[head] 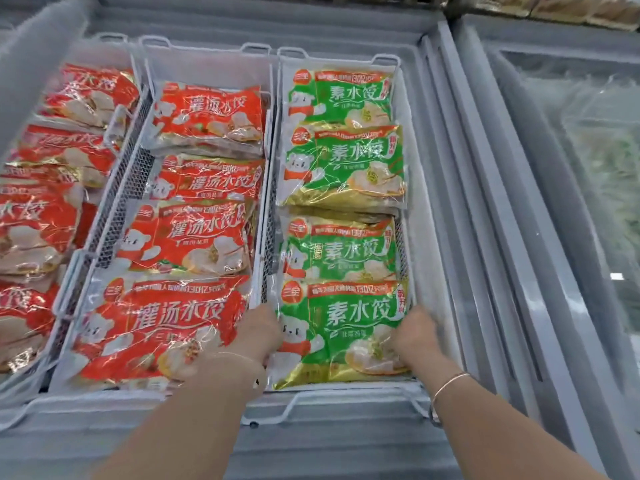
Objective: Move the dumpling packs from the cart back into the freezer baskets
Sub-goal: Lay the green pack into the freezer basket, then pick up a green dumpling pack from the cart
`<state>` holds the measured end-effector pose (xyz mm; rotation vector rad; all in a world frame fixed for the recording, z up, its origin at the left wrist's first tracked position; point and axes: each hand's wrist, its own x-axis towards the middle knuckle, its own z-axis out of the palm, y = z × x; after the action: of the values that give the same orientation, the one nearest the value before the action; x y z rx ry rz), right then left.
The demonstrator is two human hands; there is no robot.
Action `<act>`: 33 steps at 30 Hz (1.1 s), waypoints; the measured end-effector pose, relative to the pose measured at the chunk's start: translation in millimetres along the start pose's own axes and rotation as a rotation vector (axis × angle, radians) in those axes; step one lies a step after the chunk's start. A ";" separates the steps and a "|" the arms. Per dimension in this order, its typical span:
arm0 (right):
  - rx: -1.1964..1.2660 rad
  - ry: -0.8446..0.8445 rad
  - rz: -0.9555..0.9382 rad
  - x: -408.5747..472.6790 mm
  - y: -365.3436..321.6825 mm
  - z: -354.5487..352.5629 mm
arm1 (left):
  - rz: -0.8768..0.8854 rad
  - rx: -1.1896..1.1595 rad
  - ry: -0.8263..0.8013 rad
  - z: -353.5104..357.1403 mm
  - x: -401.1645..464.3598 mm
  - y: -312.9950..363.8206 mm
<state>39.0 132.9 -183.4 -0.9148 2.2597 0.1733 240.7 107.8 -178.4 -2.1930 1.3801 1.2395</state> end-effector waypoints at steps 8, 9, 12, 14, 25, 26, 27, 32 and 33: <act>-0.173 -0.017 -0.036 6.7 -0.3 -0.1 | -0.021 0.053 0.044 13.7 5.2 1.5; -0.187 -0.031 -0.052 4.6 -0.5 -4.9 | -0.024 0.048 0.042 12.8 3.2 2.8; -0.178 -0.064 -0.076 -3.6 -1.6 -22.9 | -0.027 0.041 0.035 4.3 -2.1 7.2; -0.143 -0.045 -0.090 -11.3 -4.0 -37.1 | -0.007 0.091 0.062 -8.6 -9.7 13.1; 0.219 0.244 -0.183 -62.6 -21.9 -152.7 | 0.455 -0.033 0.178 -104.6 -93.4 115.2; 0.252 0.273 -0.183 -68.4 -15.8 -167.4 | 0.520 -0.049 0.183 -106.1 -107.1 132.5; 0.269 0.295 -0.194 -69.3 -14.8 -174.6 | 0.567 -0.078 0.185 -105.6 -117.0 142.9; 0.414 0.434 -0.163 -82.3 33.5 -225.9 | 0.770 -0.125 0.127 -78.4 -176.6 208.4; 0.429 0.455 -0.151 -83.1 47.2 -233.0 | 0.784 -0.138 0.096 -71.0 -186.6 218.6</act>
<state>-76.3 131.9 40.5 -0.9490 2.4723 -0.6239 61.2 65.9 53.3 -1.8428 2.3884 1.4965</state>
